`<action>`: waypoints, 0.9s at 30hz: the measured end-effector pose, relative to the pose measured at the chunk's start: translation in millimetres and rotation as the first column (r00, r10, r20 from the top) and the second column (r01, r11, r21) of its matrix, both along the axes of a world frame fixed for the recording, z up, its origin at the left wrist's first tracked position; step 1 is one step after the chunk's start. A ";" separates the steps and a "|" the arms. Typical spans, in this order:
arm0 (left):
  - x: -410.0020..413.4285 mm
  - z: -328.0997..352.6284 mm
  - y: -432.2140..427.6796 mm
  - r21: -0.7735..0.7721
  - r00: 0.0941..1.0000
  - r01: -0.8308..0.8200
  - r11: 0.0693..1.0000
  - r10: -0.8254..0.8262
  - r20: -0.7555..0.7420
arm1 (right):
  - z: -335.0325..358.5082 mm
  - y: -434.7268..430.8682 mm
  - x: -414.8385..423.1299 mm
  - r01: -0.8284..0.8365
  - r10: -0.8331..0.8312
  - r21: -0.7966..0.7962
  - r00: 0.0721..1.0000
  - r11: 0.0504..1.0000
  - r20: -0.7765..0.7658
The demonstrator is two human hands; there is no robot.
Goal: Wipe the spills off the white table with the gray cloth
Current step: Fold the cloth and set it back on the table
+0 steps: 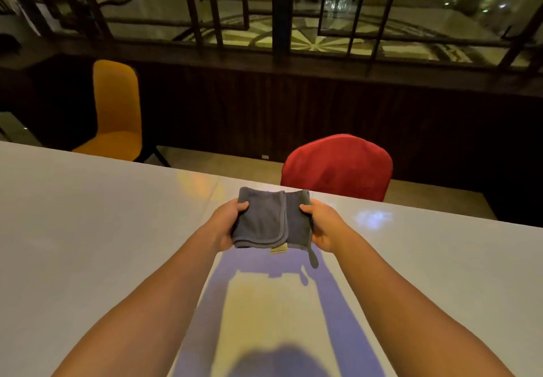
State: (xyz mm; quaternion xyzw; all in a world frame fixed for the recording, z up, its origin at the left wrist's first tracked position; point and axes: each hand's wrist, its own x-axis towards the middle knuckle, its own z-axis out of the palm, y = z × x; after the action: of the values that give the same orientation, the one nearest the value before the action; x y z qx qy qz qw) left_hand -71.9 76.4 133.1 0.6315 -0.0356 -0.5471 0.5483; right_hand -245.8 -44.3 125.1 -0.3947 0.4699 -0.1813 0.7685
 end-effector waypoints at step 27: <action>111.0 -154.9 -122.7 0.059 0.925 -0.241 0.969 0.211 0.315 | -154.5 -113.1 106.4 0.171 -0.221 -0.202 0.941 0.964 -0.258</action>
State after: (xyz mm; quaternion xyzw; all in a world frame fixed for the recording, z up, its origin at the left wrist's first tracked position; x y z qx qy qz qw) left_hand 39.0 -46.3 -21.8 0.7342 -0.0208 -0.3767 0.5645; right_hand -139.3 -157.4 -29.3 -0.4340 0.5922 -0.2408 0.6348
